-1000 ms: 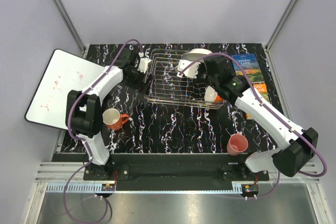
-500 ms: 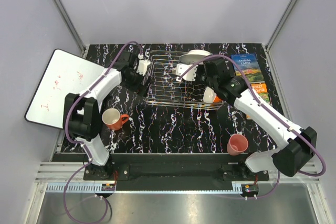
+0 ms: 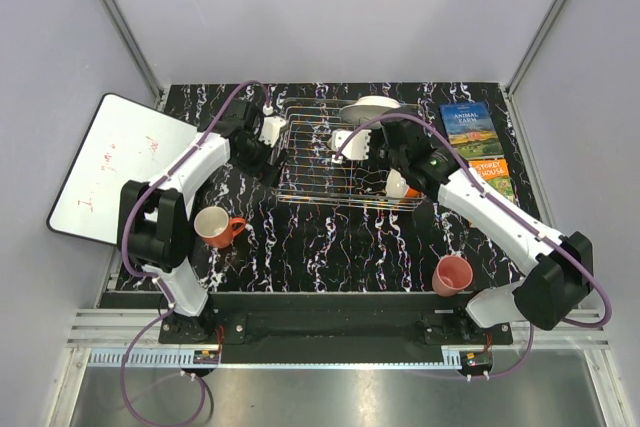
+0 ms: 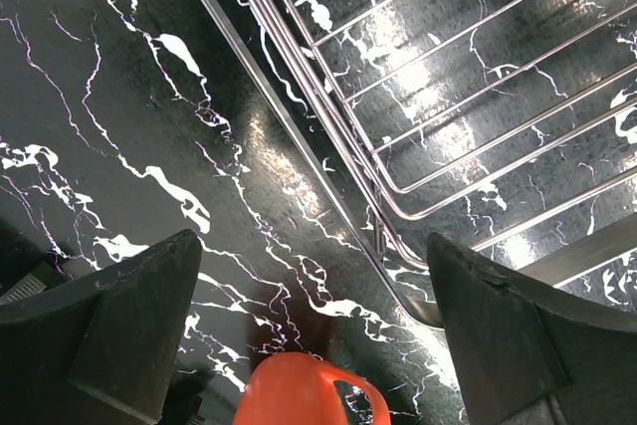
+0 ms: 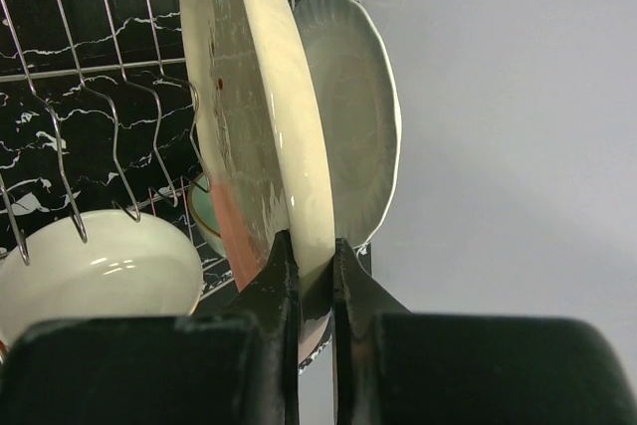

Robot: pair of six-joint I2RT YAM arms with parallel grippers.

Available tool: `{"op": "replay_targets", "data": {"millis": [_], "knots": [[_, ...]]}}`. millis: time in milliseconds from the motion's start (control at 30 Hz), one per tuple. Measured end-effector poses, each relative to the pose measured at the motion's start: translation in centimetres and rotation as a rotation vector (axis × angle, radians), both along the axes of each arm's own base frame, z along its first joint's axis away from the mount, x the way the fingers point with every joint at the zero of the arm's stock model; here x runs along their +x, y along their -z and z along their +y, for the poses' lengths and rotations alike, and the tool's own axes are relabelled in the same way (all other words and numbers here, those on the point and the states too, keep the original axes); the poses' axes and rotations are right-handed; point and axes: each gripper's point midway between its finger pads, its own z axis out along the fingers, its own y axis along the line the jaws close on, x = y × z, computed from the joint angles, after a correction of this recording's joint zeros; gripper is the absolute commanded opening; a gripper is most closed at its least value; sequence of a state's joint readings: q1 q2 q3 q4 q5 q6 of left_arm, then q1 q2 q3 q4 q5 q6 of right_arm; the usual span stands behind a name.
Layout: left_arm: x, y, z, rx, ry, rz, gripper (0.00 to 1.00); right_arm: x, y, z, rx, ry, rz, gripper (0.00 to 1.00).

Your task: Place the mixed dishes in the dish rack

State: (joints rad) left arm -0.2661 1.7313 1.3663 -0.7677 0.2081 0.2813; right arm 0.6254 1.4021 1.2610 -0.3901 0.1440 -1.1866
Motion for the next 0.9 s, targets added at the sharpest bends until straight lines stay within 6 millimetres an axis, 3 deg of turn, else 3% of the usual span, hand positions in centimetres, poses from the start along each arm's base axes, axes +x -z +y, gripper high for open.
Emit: {"op": "replay_targets", "data": {"millis": [800,900], "knots": [[-0.3,0.0,0.1,0.004,0.003,0.01,0.99,0.2,2.8,0.2,0.079,0.029,-0.012,0.0],[-0.3,0.0,0.1,0.005,0.005,0.009,0.99,0.7,3.5,0.5,0.088,0.042,-0.006,0.11]]}}
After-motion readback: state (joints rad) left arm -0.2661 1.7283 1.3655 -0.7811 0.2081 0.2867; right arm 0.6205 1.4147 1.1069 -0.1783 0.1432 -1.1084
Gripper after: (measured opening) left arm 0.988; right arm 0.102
